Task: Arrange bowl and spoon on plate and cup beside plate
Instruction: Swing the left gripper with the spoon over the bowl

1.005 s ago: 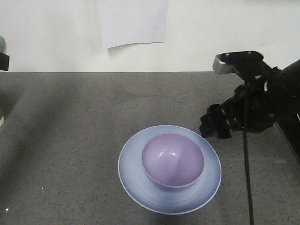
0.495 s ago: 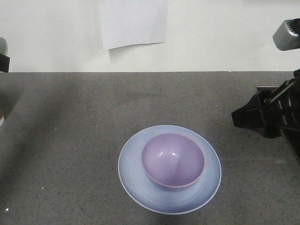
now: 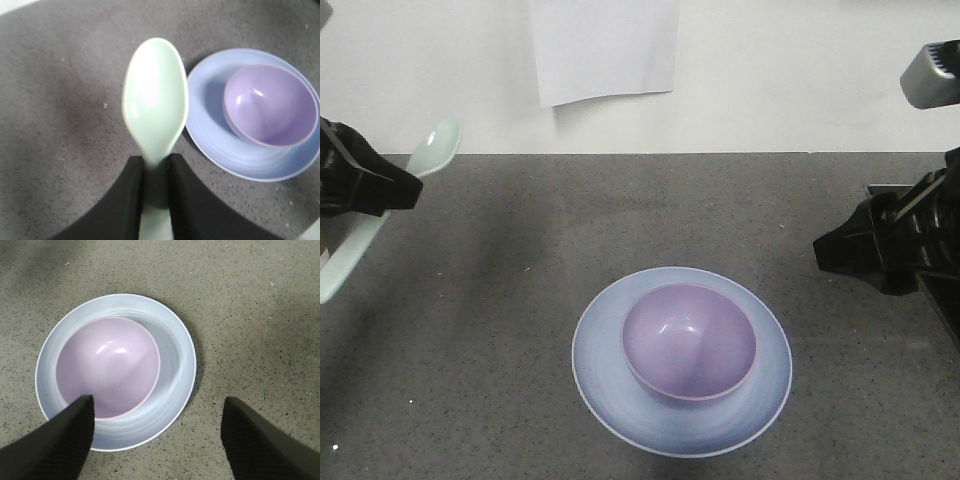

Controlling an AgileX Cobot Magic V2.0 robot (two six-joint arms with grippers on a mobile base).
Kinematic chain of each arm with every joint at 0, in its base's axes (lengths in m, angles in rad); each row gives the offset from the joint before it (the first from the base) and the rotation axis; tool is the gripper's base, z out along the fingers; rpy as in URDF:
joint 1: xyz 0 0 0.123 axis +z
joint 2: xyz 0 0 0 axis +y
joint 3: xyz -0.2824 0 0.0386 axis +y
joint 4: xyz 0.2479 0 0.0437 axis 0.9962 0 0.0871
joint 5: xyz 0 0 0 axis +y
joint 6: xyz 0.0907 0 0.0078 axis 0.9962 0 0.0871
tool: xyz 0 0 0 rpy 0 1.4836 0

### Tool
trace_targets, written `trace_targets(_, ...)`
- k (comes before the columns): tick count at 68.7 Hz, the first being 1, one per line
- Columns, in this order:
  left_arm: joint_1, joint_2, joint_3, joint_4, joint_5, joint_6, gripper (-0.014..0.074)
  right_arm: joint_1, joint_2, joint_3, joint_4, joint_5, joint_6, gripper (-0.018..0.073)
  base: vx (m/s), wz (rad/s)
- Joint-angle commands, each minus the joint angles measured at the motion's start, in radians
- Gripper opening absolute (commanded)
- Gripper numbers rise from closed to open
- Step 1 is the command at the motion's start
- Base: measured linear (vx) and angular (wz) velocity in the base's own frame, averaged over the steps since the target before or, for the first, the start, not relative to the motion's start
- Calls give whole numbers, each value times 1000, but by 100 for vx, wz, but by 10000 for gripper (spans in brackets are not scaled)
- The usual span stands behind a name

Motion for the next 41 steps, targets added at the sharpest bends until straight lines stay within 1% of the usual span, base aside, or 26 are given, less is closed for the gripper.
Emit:
trace_targets(1, -42, 16, -24, -34, -35, 9, -8, -3, -13, -30, 2, -46, -1, 517, 0, 0)
trace_targets(24, -232, 164, -24, -34, -126, 9, -8, -2, -13, -30, 11, -45, -1, 517, 0, 0)
trace_targets(41, -342, 281, -25, -33, -194, 9, -8, -1, -13, -30, 11, -43, -1, 517, 0, 0)
